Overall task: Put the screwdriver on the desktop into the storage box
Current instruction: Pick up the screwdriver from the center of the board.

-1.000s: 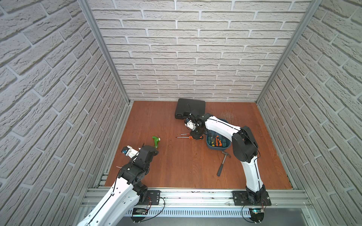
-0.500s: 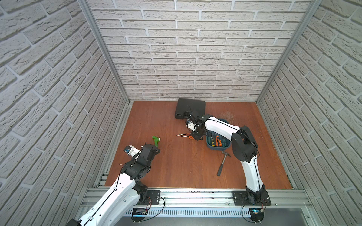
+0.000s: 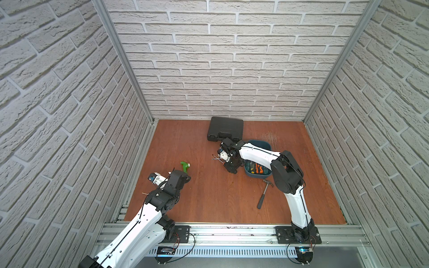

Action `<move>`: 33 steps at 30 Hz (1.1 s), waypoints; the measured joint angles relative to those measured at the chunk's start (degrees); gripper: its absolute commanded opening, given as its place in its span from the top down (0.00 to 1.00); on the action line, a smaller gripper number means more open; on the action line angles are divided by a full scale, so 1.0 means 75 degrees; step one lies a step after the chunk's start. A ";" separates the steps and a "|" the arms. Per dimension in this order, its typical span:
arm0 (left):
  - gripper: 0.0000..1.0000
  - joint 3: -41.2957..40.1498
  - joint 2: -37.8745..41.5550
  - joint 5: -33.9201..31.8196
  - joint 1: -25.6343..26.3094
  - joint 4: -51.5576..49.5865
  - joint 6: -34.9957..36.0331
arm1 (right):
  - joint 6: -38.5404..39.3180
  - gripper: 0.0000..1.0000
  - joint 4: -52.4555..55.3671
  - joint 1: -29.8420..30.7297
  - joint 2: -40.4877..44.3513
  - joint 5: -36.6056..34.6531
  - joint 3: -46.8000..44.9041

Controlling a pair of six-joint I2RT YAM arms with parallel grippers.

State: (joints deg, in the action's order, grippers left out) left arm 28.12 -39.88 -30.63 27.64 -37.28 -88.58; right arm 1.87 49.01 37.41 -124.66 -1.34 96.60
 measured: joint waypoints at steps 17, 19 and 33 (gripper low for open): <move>0.39 0.0000 -0.0038 0.0006 0.0000 -0.0003 -0.0003 | 0.0300 0.80 0.0216 0.0405 -0.0248 -0.0128 0.0478; 0.39 0.0000 -0.0038 0.0006 0.0000 -0.0003 -0.0003 | 0.0385 0.83 0.0224 0.0414 -0.0248 0.0020 0.0478; 0.39 0.0000 0.0154 -0.0082 -0.0006 -0.0087 -0.0012 | 0.0606 0.97 0.0181 0.0437 0.0676 0.1877 -0.0166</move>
State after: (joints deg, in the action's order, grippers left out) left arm 28.12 -38.72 -31.24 27.59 -37.93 -88.66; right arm 6.42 50.37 40.69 -119.59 12.73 95.35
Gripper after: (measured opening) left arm 0.613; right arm 0.364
